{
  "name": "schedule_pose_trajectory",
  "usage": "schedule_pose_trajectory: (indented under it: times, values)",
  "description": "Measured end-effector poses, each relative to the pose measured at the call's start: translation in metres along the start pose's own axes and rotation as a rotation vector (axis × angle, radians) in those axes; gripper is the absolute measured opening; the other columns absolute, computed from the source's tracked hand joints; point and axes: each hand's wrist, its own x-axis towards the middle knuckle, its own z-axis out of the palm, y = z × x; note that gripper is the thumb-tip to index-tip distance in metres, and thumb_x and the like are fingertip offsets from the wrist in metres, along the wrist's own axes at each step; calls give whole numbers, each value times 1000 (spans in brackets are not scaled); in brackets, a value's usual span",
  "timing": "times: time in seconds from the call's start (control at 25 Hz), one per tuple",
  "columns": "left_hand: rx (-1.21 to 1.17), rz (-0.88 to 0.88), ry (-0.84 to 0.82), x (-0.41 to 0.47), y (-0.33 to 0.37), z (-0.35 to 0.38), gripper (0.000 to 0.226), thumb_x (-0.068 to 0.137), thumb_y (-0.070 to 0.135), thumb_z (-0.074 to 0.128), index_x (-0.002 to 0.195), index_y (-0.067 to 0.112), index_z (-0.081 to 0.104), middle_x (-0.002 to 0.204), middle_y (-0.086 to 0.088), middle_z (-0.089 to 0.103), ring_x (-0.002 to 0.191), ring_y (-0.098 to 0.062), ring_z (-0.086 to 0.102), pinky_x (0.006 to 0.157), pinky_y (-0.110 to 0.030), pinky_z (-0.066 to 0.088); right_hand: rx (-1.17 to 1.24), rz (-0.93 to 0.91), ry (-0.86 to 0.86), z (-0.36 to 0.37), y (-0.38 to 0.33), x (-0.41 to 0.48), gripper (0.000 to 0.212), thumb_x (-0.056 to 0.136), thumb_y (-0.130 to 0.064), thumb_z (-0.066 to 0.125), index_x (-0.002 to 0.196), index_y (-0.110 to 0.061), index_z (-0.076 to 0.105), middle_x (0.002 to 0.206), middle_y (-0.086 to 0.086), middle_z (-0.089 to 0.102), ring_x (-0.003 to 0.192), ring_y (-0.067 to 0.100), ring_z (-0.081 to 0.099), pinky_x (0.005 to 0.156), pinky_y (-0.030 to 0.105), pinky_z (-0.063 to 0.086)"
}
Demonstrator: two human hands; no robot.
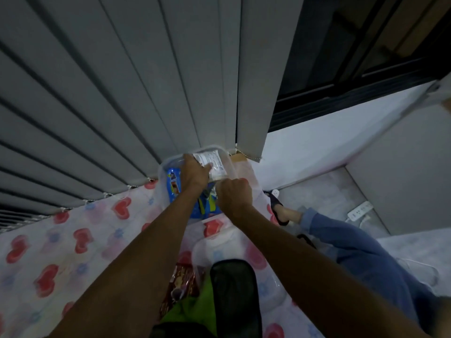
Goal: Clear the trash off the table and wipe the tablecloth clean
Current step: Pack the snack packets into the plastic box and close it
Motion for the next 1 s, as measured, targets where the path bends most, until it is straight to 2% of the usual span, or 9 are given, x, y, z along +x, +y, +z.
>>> schedule_pose_trajectory:
  times: [0.12,0.28,0.36,0.44,0.56,0.64,0.76,0.88,1.0]
  values:
    - [105,49,-29,-7,-2,16,50,89,21,76,127,9,47,120,-12,65,109,-26,65,90,-48,56,3,-59,10,-3,2,2,33,99,-26,59,69,-14,51,56,-1,46,43,10,36,47,27,27]
    - [469,327,82,-13,-12,25,25,93,18,69,116,11,64,123,-12,56,110,-24,58,90,-40,55,136,-85,65,-8,9,1,17,101,-26,56,110,-11,57,75,2,57,46,10,34,53,27,33]
    - [442,355,7,-8,-17,22,9,92,12,66,97,11,73,107,-10,67,96,-23,66,80,-34,56,91,-153,102,-9,12,3,24,102,-18,52,124,-10,54,81,3,63,49,13,39,49,28,30]
    - [366,369,-110,-1,-22,13,15,89,7,63,90,11,78,94,-8,75,86,-23,69,79,-39,56,74,-213,84,-8,11,6,22,101,-13,51,121,-10,59,86,4,67,57,17,55,51,28,36]
    - [352,434,-260,0,-27,-7,27,92,3,63,114,11,77,114,-8,76,104,-21,69,96,-28,51,137,-217,7,-3,0,11,17,101,-11,50,108,-9,65,103,8,71,87,23,70,65,30,47]
    - [388,465,-322,-5,-33,-17,37,88,-3,65,121,8,74,123,-10,73,113,-22,66,97,-22,45,168,-213,-25,-3,-7,14,20,101,-10,48,110,-7,65,108,11,70,94,25,70,71,32,51]
    - [315,508,-260,-18,-42,-24,32,86,1,71,115,11,75,117,-7,73,109,-21,65,101,-30,49,157,-171,-55,-9,-8,8,18,101,-12,51,112,-5,63,107,11,67,88,24,69,69,31,51]
    - [273,519,-205,-30,-57,-39,23,86,9,73,106,19,75,106,-3,71,98,-17,65,93,-39,54,157,-115,31,-24,-19,-8,21,103,-15,47,116,-7,62,96,9,64,75,21,65,62,31,49]
    - [218,480,-187,-44,-72,-62,22,83,4,70,99,19,74,101,-3,72,92,-19,67,89,-41,56,167,-125,90,-39,-47,-26,26,101,-13,47,122,-11,62,110,11,68,93,29,71,71,37,54]
